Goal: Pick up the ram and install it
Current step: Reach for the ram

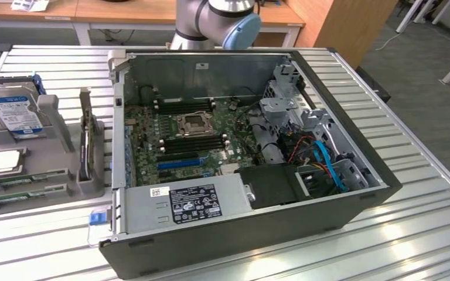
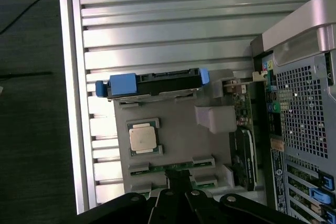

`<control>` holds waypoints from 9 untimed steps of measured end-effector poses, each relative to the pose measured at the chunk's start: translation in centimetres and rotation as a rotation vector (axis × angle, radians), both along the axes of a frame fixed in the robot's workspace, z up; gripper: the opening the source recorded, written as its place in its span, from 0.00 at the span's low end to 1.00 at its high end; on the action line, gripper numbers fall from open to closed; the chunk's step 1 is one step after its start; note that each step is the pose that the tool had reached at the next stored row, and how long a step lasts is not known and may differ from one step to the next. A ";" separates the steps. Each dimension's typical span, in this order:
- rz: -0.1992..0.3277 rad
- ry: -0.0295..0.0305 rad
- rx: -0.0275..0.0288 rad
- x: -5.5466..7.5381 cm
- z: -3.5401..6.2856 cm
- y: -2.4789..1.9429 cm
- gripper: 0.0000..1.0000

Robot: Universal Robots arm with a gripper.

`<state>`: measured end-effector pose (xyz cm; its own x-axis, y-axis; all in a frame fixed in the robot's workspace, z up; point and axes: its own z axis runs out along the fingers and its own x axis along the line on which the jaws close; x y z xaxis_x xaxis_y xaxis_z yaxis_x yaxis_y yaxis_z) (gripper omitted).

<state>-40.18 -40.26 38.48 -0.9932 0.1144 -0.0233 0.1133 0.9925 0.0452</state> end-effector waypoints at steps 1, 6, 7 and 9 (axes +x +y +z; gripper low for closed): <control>0.000 0.0000 0.0000 0.0 0.00 -0.15 0.10; 0.000 0.0000 0.0000 0.0 0.00 -0.88 0.10; 0.000 0.0001 -0.0001 0.0 0.00 -0.97 0.10; 0.000 0.0000 -0.0001 0.0 0.00 -0.98 0.10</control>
<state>-40.17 -41.24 38.48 -0.9931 0.1145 -0.0233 0.1134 0.9925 0.0451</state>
